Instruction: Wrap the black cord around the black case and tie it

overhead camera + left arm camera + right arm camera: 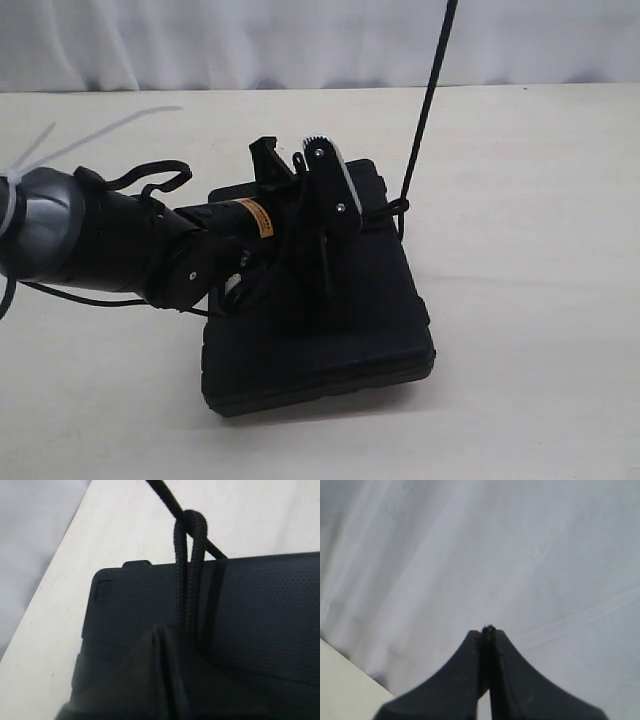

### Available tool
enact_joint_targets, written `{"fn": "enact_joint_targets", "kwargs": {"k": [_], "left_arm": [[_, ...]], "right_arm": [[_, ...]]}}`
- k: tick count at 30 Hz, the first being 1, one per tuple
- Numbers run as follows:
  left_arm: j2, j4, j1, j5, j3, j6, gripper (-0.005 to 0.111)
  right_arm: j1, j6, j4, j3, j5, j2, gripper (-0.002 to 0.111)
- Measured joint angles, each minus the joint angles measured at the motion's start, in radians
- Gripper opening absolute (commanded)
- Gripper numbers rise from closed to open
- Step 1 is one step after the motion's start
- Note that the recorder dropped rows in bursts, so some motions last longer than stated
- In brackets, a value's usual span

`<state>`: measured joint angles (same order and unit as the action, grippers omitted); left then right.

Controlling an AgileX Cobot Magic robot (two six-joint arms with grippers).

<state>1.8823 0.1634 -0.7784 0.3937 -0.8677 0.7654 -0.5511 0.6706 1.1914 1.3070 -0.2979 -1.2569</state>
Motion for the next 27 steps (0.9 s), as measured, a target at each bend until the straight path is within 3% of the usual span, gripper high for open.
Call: {"fn": "enact_joint_targets", "kwargs": {"k": [11,14,19,21,27], "left_arm": [[-0.086,0.101,0.084,0.042,0.0,-0.007,0.0],[-0.095,0.108,0.103,0.052,0.0,-0.03,0.0],[-0.097,0.108,0.103,0.058,0.0,-0.039,0.002],[-0.106,0.113,0.103,0.045,0.0,-0.041,0.006],[-0.209,0.151,0.107,-0.042,0.0,-0.043,0.017]], "right_arm": [[0.116,0.171,0.057,0.011,0.035,-0.118,0.007],[0.13,0.205,0.029,0.011,0.084,-0.131,0.025],[0.13,0.216,-0.063,0.012,0.121,-0.148,0.074],[0.13,0.217,-0.09,0.012,0.091,-0.148,0.079],[0.128,0.134,-0.165,0.012,-0.104,-0.108,0.078]]}}
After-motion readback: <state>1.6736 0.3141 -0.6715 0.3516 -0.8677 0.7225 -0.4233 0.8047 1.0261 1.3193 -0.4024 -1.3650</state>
